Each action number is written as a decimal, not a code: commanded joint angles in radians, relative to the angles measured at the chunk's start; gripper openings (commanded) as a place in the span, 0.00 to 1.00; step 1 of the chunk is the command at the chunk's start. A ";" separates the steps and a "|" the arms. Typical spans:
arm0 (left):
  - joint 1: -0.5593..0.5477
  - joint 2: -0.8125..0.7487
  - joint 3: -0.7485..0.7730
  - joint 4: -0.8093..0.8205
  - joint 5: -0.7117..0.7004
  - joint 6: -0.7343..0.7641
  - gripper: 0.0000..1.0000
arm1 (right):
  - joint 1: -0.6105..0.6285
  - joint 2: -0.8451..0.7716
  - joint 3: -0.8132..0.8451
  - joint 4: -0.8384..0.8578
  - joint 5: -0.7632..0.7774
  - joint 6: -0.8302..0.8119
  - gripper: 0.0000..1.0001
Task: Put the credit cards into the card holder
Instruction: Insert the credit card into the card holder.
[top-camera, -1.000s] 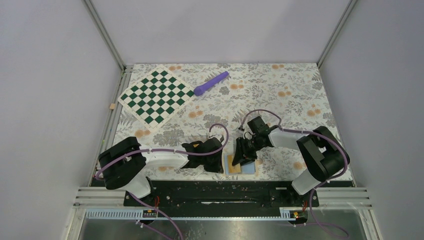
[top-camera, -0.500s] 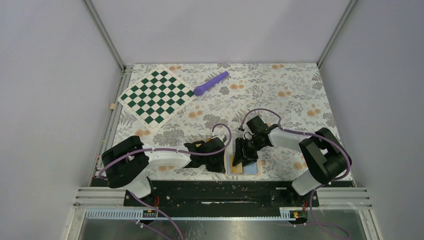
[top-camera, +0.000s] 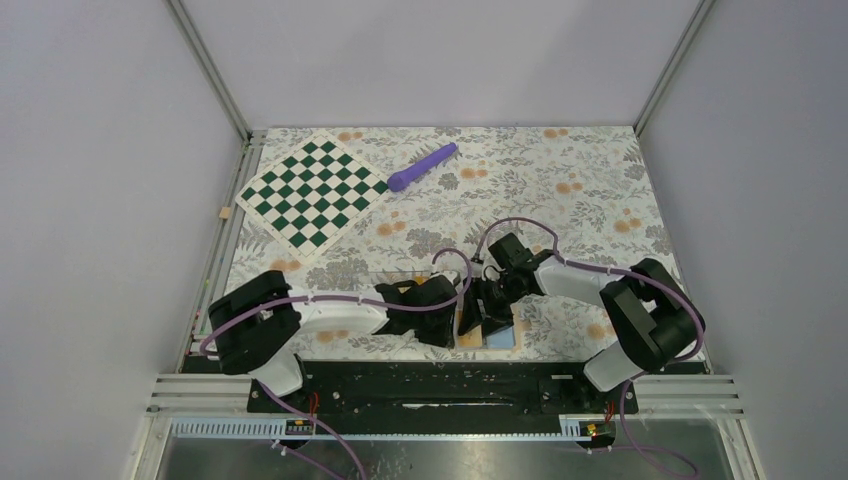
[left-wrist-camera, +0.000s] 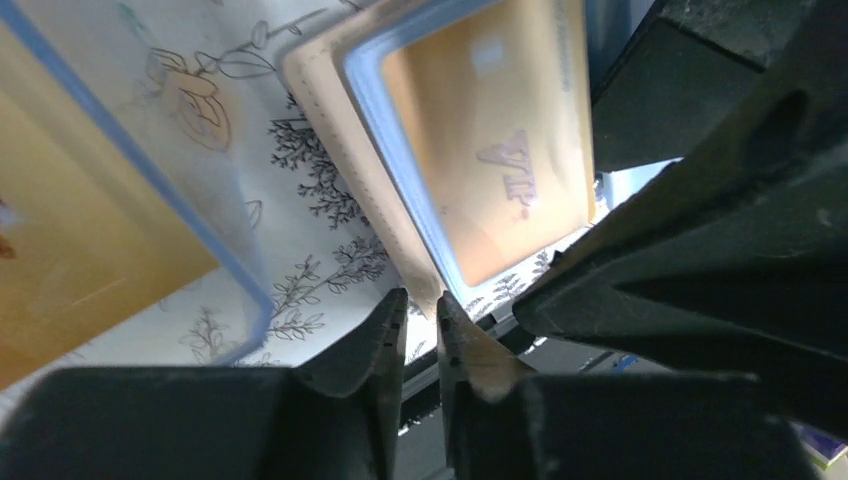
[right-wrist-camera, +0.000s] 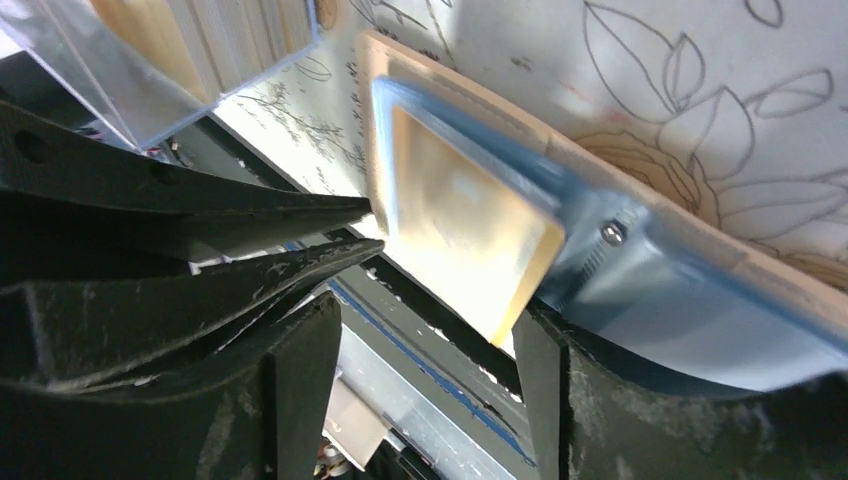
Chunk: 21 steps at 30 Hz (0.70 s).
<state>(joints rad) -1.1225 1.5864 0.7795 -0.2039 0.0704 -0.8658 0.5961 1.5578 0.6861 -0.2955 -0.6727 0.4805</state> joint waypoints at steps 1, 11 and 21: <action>-0.024 -0.056 0.047 -0.041 -0.052 0.021 0.22 | 0.019 -0.051 0.048 -0.148 0.117 -0.056 0.71; -0.020 -0.211 0.088 -0.176 -0.147 0.042 0.48 | 0.018 -0.085 0.090 -0.247 0.193 -0.076 0.81; 0.144 -0.457 -0.040 -0.058 -0.029 0.014 0.57 | 0.019 -0.149 0.127 -0.236 0.187 -0.062 0.81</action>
<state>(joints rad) -1.0657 1.2545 0.7918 -0.3340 -0.0166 -0.8406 0.6079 1.4609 0.7536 -0.5125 -0.5045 0.4232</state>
